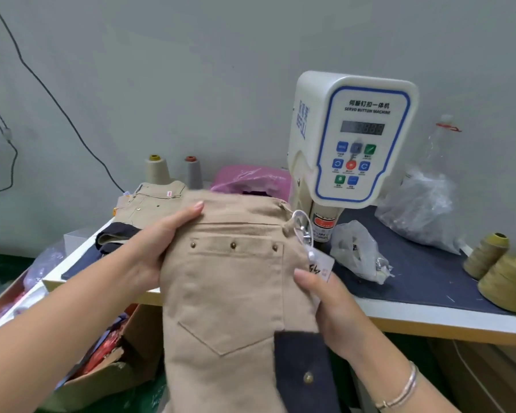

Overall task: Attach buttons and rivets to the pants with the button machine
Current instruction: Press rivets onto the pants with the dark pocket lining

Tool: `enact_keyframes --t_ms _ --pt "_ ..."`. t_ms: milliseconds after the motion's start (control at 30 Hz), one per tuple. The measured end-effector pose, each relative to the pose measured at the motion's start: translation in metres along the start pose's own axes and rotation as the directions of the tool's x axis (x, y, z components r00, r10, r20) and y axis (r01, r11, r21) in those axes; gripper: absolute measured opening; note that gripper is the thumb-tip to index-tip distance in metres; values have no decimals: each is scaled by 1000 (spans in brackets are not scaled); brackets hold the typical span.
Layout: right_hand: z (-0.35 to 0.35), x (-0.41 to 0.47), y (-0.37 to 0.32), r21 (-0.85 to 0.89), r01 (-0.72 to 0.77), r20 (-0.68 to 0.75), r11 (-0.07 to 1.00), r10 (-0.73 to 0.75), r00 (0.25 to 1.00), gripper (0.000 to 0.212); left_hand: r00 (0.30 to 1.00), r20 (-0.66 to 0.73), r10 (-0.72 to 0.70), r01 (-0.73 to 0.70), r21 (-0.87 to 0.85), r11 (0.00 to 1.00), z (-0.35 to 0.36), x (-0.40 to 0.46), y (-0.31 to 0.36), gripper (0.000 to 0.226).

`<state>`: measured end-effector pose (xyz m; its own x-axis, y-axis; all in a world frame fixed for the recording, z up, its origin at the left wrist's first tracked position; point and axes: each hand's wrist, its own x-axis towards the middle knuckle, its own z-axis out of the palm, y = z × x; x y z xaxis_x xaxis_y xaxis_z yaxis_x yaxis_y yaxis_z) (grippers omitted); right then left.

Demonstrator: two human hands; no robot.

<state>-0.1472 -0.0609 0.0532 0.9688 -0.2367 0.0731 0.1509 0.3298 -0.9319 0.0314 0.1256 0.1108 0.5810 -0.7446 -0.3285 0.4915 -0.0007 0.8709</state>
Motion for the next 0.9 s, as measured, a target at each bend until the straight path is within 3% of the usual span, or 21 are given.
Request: enact_keyframes --t_ms 133,233,367,433,500,567,600,633,700,767,833,900 --pt "9 18 -2 16 -61 -36 998 62 997 31 992 -63 -112 118 110 987 -31 -4 -14 35" --pt "22 33 1 8 -89 -62 996 90 994 31 994 -113 1 21 198 980 -51 -10 -1 47" --pt "49 77 -5 61 -20 -68 998 24 997 29 971 -110 214 -175 290 941 -71 -6 55 49" --pt "65 117 -11 97 36 -42 995 -32 999 21 932 -142 334 -271 341 900 -83 5 90 55" --pt "78 162 -14 13 37 -37 999 -37 999 25 860 -252 444 -330 390 860 -100 25 119 56" --pt "86 201 -12 -221 -111 -129 969 84 988 63 761 -377 528 -265 563 783 -123 51 135 73" --pt "86 216 -4 -427 -221 -202 877 146 968 88 713 -409 569 -136 716 685 -134 62 136 81" --pt "86 227 7 -653 -276 -246 705 147 958 103 682 -397 615 0 841 542 -143 72 132 84" --pt "89 241 35 -916 -158 -154 368 41 987 98 699 -260 666 87 956 281 -154 92 109 78" --pt "93 242 65 -982 33 30 185 -19 999 76 806 -105 582 50 993 111 -161 111 71 66" --pt "92 235 90 -983 157 162 -99 -48 986 59 902 -80 425 123 990 -74 -170 125 27 61" --pt "87 225 105 -901 194 256 -388 -115 960 54 927 -118 357 168 979 -112 -177 131 -9 58"
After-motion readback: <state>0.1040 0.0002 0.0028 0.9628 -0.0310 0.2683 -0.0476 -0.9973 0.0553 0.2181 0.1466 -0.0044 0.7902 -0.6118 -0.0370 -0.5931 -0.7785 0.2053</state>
